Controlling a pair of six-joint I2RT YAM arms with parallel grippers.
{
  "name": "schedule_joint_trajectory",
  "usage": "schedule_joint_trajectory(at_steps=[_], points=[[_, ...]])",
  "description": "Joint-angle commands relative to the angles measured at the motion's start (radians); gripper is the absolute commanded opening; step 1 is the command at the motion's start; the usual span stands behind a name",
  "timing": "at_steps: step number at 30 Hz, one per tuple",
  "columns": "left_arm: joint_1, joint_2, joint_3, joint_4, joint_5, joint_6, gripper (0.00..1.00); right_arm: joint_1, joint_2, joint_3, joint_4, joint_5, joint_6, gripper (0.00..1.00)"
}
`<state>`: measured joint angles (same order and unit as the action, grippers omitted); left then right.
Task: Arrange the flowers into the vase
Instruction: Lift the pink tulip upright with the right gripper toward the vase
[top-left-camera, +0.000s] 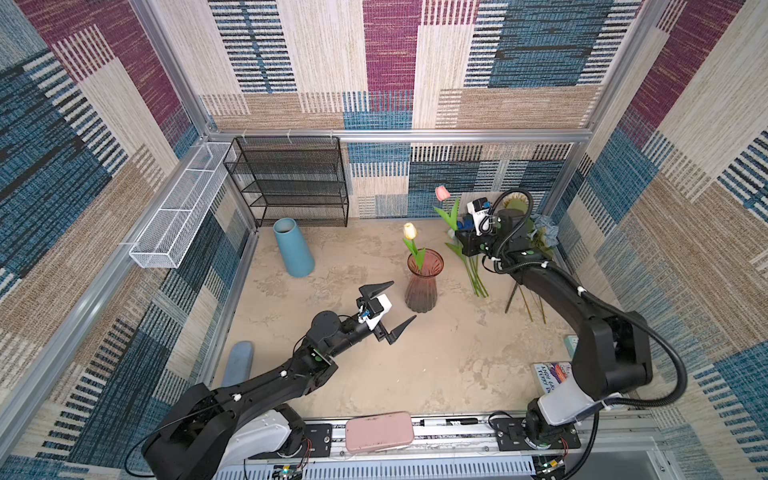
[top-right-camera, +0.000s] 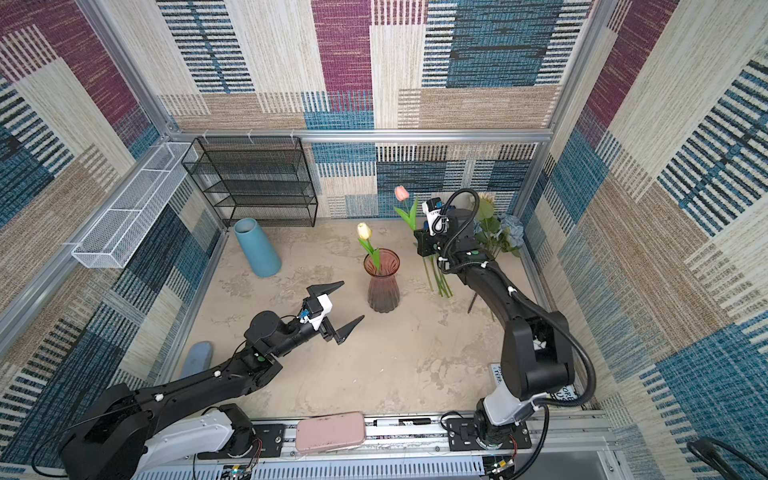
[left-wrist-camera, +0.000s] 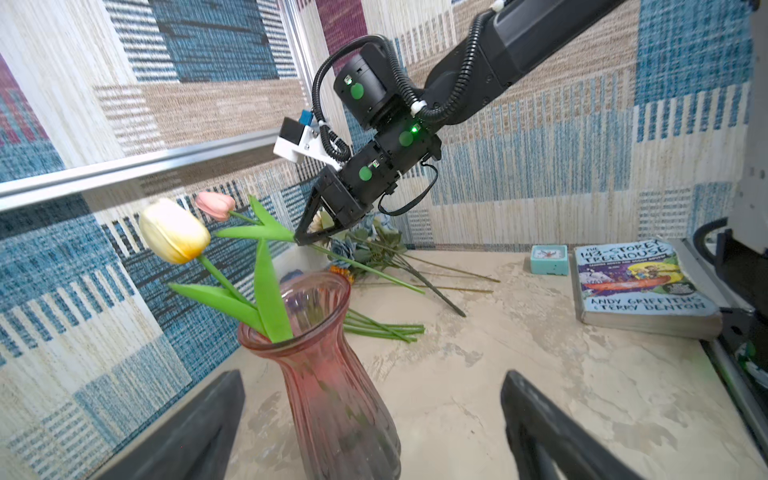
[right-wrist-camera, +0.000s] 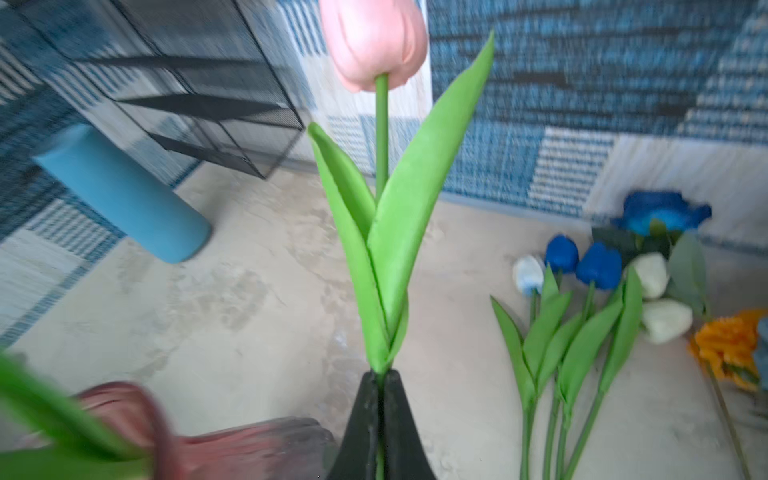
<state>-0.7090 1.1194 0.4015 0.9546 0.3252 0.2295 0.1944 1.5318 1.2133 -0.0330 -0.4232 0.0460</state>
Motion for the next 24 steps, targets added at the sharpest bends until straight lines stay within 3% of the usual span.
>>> schedule_joint_trajectory(at_steps=[1, 6, 12, 24], points=[[0.002, -0.027, 0.009, 0.049, 0.023, -0.026, 0.99, 0.003, -0.100, -0.054, 0.232, -0.188, 0.074, 0.00], [0.002, -0.023, 0.019, 0.033, 0.018, -0.009, 0.99, 0.020, -0.220, -0.144, 0.542, -0.324, 0.210, 0.00], [0.001, 0.006, 0.013, 0.071, 0.015, -0.029, 0.99, 0.104, -0.221, -0.204, 0.872, -0.301, 0.306, 0.00], [0.001, 0.011, 0.013, 0.054, 0.005, -0.021, 0.99, 0.158, -0.033, -0.158, 1.139, -0.251, 0.321, 0.00]])
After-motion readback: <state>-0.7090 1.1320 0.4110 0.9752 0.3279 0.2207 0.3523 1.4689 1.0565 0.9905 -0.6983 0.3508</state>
